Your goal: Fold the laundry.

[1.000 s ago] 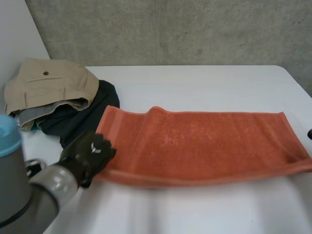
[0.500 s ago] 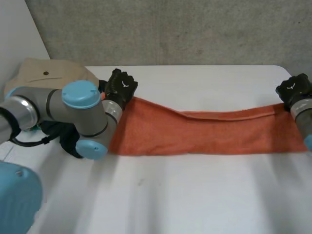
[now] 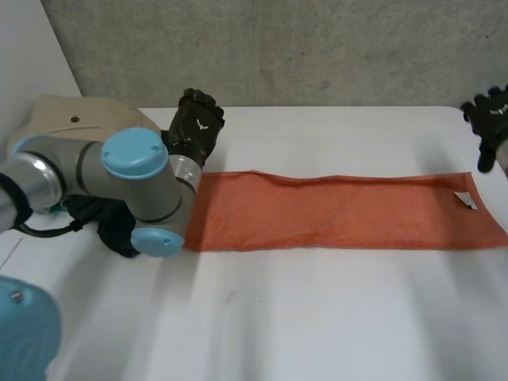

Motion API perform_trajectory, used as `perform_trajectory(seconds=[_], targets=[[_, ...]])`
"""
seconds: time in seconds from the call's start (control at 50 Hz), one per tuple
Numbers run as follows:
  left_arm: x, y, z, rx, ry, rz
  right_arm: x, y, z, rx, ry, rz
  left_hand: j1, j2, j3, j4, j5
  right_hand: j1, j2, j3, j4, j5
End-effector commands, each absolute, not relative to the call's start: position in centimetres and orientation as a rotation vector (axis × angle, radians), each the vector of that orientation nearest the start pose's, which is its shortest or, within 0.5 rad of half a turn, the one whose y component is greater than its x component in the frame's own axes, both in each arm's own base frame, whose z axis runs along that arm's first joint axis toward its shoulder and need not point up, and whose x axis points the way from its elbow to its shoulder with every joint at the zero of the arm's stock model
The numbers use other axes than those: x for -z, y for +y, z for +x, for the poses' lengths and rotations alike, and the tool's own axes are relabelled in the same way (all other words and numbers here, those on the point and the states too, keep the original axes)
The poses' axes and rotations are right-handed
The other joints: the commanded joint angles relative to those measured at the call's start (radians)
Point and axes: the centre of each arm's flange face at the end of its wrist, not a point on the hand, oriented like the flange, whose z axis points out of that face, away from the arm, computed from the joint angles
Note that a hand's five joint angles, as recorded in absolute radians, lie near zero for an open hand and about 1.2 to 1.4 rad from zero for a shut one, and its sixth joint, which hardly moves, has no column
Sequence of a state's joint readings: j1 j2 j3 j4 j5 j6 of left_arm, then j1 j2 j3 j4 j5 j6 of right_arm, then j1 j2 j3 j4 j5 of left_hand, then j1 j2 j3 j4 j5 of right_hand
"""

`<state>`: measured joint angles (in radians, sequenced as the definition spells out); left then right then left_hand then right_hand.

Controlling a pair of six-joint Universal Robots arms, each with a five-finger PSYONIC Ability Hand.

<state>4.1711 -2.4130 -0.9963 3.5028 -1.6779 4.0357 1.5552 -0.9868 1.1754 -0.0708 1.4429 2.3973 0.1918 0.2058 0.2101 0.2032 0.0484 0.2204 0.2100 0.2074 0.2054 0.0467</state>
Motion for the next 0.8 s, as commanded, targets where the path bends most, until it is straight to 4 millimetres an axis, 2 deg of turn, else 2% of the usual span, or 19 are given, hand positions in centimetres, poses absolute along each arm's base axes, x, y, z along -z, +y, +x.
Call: perform_trajectory(seconds=[0.02,0.1,0.18,0.38,0.42,0.46,0.54,0.56,0.62,0.68,0.74,0.8], targets=[[-20.0,-33.0,-34.0,2.091,1.620,1.144,-19.7,-39.1,10.6,1.806,2.646,-1.055,-0.017,-0.031,-0.036,-0.029,-0.048,0.113,0.124,0.126,0.128,0.113],[-20.0,-31.8,-33.4,2.130,1.739,1.104,-18.2,-38.4,8.8,1.706,2.690,-1.001,-0.017,-0.031,-0.036,-0.029,-0.048,0.246,0.256,0.259,0.261,0.245],[-19.5,-30.9,-33.0,2.141,1.818,1.090,-16.9,-38.4,7.7,1.699,2.684,-0.972,-0.017,-0.031,-0.036,-0.029,-0.048,0.264,0.274,0.277,0.279,0.263],[-18.4,-30.4,-32.7,2.104,1.861,1.105,-13.4,-39.5,7.1,1.769,2.659,-0.977,-0.017,-0.031,-0.036,-0.029,-0.048,0.316,0.327,0.329,0.331,0.316],[-18.4,-30.4,-32.7,2.104,1.863,1.102,-12.8,-39.6,7.1,1.761,2.660,-0.975,-0.017,-0.031,-0.036,-0.029,-0.048,0.650,0.660,0.663,0.665,0.649],[-18.3,-30.3,-32.7,2.098,1.867,1.103,-12.7,-39.8,6.9,1.768,2.671,-0.970,-0.017,-0.031,-0.036,-0.029,-0.048,1.173,1.184,1.186,1.188,1.172],[-18.5,-30.1,-32.5,2.101,1.865,1.100,-12.8,-40.7,4.7,1.927,2.709,-0.911,-0.017,-0.031,-0.036,-0.029,-0.048,1.176,1.186,1.189,1.191,1.175],[-18.9,-30.0,-32.4,2.109,1.858,1.095,-13.2,-41.1,3.4,2.024,2.730,-0.897,-0.017,-0.031,-0.036,-0.029,-0.048,1.176,1.186,1.189,1.191,1.175],[-19.7,-29.6,-32.2,2.123,1.848,1.089,-15.7,-41.5,1.2,2.189,2.746,-0.887,-0.017,-0.031,-0.036,-0.029,-0.048,1.176,1.186,1.189,1.191,1.175],[-20.4,-29.3,-31.8,2.134,1.840,1.078,-17.5,-41.8,-0.6,2.222,2.785,-0.889,-0.017,-0.031,-0.036,-0.029,-0.048,1.176,1.186,1.189,1.191,1.175],[-20.7,-29.2,-31.5,2.135,1.838,1.070,-17.7,-42.5,-2.0,2.189,2.848,-0.904,-0.017,-0.031,-0.036,-0.029,-0.048,1.176,1.186,1.189,1.191,1.175],[-20.9,-28.9,-31.2,2.134,1.838,1.069,-18.6,-43.0,-2.4,2.202,2.865,-0.988,-0.017,-0.031,-0.036,-0.029,-0.048,1.176,1.186,1.189,1.191,1.175]])
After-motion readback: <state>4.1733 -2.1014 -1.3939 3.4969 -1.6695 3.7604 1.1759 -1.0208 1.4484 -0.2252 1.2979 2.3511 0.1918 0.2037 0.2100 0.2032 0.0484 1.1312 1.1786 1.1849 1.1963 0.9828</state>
